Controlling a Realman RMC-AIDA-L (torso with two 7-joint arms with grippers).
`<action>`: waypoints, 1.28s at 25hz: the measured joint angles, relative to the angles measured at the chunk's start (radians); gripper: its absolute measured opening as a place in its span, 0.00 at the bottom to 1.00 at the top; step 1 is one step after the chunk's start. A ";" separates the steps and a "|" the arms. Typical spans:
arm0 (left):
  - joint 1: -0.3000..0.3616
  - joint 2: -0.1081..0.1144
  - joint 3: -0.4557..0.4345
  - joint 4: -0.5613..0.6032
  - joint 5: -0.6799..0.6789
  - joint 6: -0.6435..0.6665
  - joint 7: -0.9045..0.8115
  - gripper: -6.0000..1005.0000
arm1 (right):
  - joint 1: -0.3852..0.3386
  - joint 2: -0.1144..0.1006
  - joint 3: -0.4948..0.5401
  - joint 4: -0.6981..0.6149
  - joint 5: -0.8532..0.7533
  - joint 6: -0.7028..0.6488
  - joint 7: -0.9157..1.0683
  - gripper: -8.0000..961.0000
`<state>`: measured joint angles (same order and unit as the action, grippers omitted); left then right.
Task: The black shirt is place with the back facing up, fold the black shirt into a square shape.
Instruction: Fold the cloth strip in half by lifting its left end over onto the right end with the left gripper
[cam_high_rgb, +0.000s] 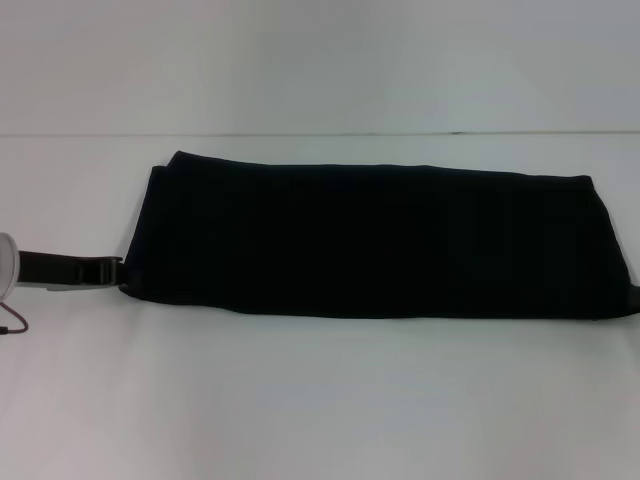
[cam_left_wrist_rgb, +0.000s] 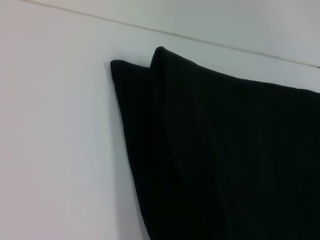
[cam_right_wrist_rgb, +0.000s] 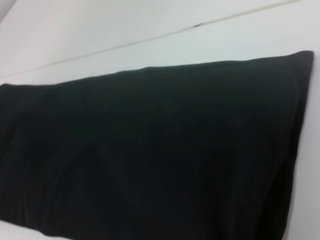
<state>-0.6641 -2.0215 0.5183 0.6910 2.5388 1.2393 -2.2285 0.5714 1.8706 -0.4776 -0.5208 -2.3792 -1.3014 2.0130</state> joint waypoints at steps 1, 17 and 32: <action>0.002 0.001 -0.003 0.002 0.000 0.008 0.000 0.01 | -0.003 -0.002 0.007 0.000 0.000 0.000 -0.002 0.03; 0.043 0.003 -0.072 0.056 -0.007 0.097 0.012 0.01 | -0.015 -0.012 0.038 -0.007 0.000 0.010 -0.019 0.04; 0.056 0.012 -0.207 0.201 -0.009 0.273 -0.072 0.27 | -0.035 0.005 0.158 -0.193 0.016 -0.141 -0.002 0.26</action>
<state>-0.6076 -2.0095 0.3110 0.8923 2.5294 1.5124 -2.3006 0.5365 1.8755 -0.3200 -0.7134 -2.3631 -1.4426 2.0113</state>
